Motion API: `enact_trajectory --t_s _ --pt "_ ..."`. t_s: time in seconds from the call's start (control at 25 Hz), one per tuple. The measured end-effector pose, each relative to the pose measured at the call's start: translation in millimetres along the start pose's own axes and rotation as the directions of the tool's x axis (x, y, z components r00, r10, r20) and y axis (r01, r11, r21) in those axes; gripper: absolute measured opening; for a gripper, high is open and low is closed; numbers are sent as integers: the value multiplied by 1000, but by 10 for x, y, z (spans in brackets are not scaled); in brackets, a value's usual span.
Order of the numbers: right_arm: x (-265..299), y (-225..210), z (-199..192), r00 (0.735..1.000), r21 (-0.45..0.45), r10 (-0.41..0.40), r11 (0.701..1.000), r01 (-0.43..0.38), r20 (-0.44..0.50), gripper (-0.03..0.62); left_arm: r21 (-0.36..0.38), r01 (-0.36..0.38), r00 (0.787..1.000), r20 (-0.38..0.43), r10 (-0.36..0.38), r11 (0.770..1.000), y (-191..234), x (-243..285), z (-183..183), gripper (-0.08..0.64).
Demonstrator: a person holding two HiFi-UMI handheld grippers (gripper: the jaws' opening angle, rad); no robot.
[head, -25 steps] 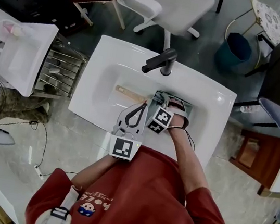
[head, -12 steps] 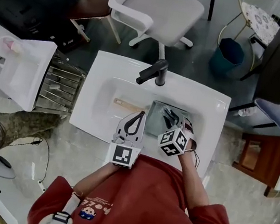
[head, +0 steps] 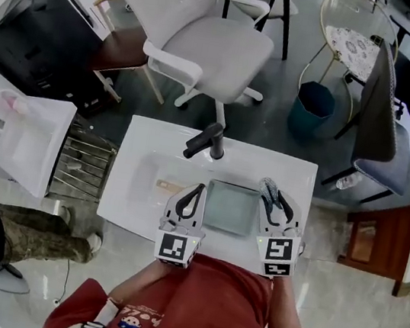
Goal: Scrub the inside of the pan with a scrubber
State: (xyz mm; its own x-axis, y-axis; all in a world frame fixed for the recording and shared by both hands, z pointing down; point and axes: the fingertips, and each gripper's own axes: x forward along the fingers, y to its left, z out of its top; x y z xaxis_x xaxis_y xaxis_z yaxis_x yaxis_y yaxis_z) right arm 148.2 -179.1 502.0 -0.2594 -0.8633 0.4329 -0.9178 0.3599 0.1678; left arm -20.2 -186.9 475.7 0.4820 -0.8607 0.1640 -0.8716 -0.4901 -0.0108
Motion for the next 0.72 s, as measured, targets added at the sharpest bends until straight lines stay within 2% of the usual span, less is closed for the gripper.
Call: enact_trajectory --t_s 0.2,0.44,0.56,0.72 --pt "-316 -383 462 987 27 -98 995 95 131 164 7 23 999 41 -24 1000 -35 68 378 14" --pt "-557 -694 909 938 45 -197 980 192 285 172 26 38 992 120 -41 999 -37 166 803 14" --pt "-710 -756 1112 898 73 -226 974 214 377 176 23 31 991 131 -34 999 -25 130 983 14" --pt "-892 -846 1298 817 124 -277 960 249 506 176 51 24 985 170 -32 998 -8 112 1233 14"
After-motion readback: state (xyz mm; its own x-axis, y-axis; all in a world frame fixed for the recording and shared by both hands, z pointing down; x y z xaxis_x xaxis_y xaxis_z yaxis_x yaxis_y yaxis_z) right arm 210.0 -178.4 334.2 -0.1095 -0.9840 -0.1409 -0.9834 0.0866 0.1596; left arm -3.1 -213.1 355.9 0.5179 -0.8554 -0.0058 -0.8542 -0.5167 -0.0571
